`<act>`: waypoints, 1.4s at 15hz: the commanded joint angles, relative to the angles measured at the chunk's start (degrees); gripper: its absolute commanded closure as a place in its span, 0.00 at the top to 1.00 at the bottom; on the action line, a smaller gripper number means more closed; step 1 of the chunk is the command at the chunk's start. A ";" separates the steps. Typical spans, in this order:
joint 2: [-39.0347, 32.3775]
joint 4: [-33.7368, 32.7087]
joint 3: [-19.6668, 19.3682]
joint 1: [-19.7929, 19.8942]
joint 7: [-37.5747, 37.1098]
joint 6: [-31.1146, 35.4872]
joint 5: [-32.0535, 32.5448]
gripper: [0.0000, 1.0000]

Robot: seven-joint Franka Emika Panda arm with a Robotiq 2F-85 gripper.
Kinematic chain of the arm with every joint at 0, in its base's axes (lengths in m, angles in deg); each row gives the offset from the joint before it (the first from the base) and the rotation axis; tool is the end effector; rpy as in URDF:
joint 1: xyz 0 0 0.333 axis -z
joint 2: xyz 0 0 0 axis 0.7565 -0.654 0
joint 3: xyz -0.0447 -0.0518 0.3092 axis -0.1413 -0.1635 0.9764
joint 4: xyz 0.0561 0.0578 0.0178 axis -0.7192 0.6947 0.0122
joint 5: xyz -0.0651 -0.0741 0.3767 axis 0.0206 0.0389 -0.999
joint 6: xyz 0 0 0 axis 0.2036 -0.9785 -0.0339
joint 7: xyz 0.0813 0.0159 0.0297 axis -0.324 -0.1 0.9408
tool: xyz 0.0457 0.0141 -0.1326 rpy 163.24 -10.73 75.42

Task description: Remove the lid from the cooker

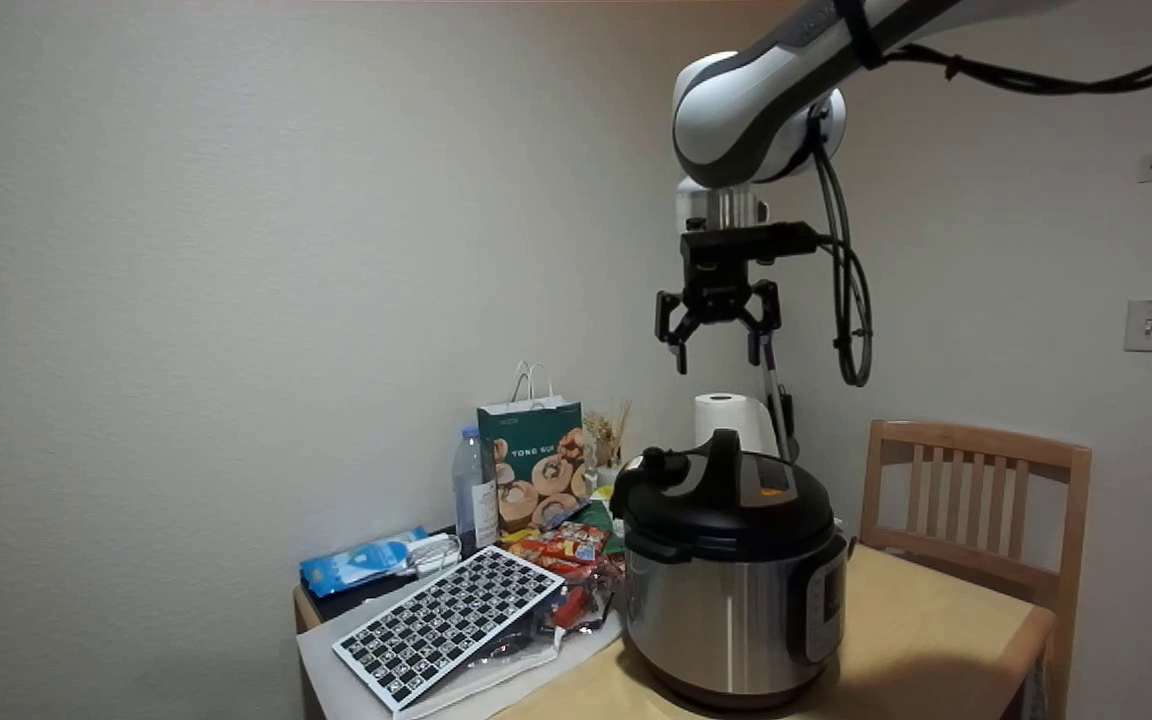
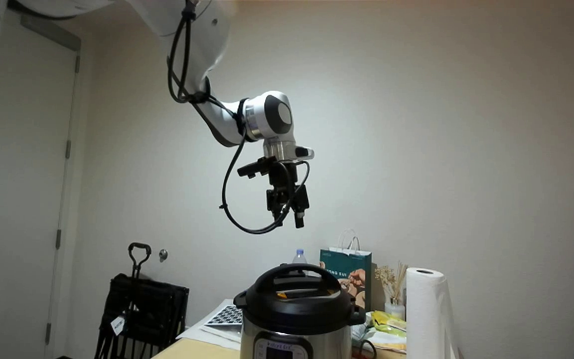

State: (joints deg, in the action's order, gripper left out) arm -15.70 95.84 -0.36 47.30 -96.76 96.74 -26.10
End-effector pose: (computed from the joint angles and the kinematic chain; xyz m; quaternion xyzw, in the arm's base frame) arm 0.5881 -0.0304 0.4676 0.9554 -0.2831 0.0671 0.0509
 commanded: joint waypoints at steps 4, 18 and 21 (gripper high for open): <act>2.23 1.78 1.18 0.88 -2.70 0.29 0.15 1.00; 2.22 2.10 1.18 0.88 -2.80 0.49 0.15 1.00; 0.20 1.30 0.95 1.17 -3.93 0.27 0.09 1.00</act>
State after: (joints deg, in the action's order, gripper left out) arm -13.62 98.03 0.02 47.39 -99.59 97.26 -25.95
